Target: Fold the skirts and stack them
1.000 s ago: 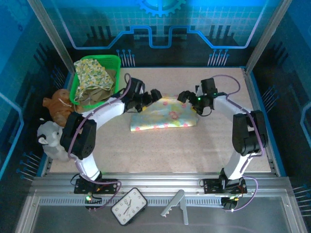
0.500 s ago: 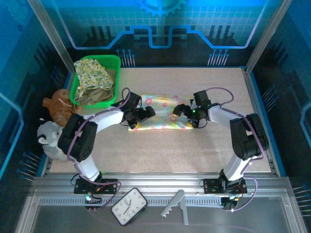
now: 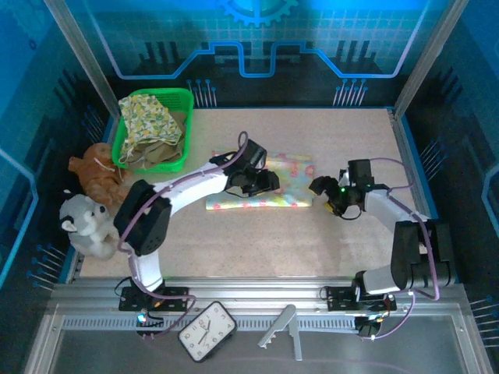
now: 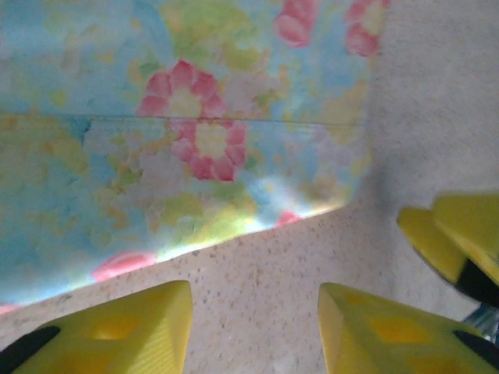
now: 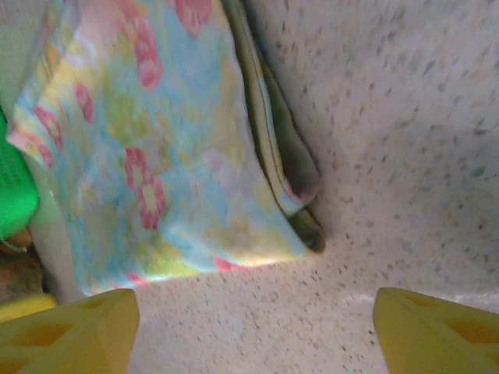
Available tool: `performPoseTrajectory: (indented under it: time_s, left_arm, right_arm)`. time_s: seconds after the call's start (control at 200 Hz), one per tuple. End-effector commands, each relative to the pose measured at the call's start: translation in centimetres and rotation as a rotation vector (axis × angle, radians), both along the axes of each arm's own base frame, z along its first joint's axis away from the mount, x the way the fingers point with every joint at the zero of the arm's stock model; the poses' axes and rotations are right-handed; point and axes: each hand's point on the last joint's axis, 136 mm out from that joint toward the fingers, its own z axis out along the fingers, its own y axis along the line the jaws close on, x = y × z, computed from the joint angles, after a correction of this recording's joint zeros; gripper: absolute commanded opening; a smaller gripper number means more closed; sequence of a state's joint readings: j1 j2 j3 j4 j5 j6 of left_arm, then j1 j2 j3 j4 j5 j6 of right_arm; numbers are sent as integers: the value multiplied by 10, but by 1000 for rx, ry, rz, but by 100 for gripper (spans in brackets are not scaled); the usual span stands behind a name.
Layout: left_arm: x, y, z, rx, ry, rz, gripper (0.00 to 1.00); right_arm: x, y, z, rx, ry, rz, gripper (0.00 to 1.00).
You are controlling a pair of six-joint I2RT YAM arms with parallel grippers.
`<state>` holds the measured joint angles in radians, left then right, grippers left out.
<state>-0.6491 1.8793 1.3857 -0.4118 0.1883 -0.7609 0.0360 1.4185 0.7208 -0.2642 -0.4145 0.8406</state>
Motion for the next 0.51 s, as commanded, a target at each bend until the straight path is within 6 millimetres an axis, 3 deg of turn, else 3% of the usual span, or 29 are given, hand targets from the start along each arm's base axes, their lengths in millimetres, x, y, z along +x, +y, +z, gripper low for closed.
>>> performPoseTrajectory:
  time_s: [0.0, 0.25, 0.5]
  left_arm:
    - [-1, 1, -21, 43, 83, 9, 40]
    - [0, 11, -58, 99, 154, 40, 30]
    - [-15, 16, -83, 98, 224, 64, 31]
  right_arm:
    - [-5, 10, -5, 77, 18, 9, 74]
    - [-4, 30, -29, 119, 57, 8, 66]
    - [12, 36, -41, 118, 39, -52, 63]
